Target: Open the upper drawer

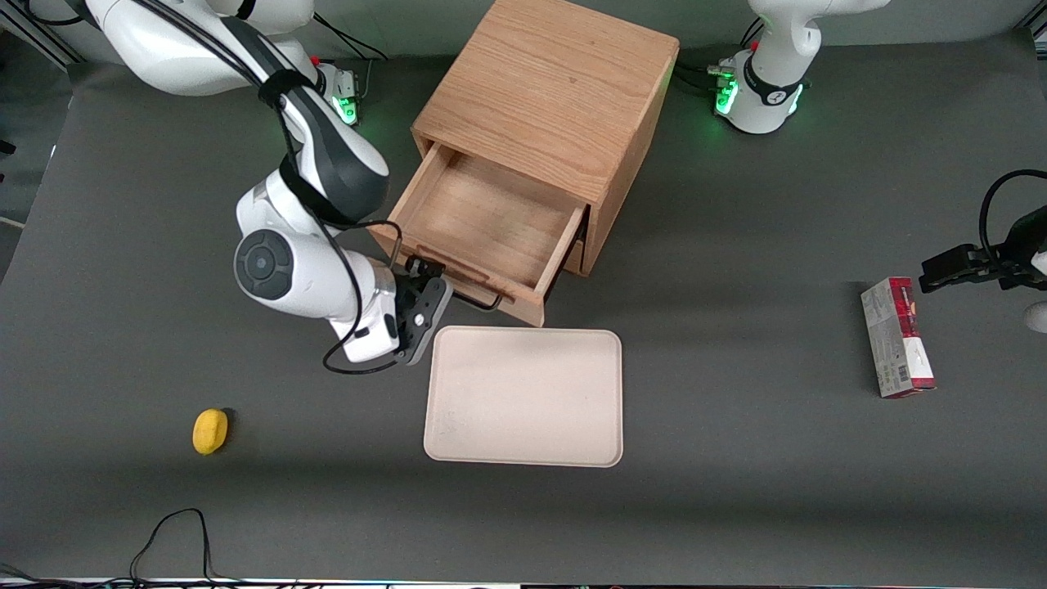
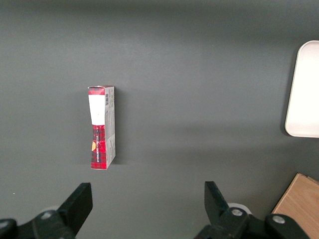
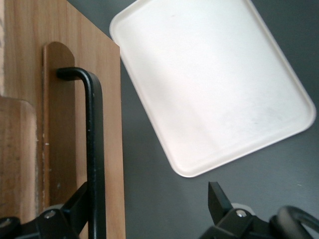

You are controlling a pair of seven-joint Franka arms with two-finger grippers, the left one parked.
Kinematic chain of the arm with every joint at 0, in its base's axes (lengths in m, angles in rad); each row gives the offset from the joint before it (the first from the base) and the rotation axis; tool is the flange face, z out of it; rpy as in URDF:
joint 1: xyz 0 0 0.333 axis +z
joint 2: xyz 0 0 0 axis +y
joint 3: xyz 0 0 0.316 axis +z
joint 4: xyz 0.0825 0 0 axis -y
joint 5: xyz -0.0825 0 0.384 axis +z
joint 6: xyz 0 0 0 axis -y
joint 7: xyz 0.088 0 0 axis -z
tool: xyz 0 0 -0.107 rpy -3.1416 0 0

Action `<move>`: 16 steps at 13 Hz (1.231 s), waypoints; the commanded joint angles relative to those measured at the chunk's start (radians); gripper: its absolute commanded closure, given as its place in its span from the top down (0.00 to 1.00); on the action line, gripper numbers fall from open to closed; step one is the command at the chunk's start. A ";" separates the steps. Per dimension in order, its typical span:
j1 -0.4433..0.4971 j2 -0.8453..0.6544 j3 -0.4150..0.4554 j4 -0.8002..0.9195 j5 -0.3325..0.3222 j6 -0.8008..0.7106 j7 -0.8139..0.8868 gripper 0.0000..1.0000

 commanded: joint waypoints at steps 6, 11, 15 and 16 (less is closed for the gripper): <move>0.005 0.046 -0.026 0.099 -0.048 -0.033 -0.021 1.00; -0.001 0.031 -0.053 0.119 -0.129 -0.038 -0.012 1.00; -0.006 0.005 -0.096 0.233 -0.148 -0.035 0.058 1.00; -0.006 -0.006 -0.100 0.253 -0.146 -0.036 0.101 1.00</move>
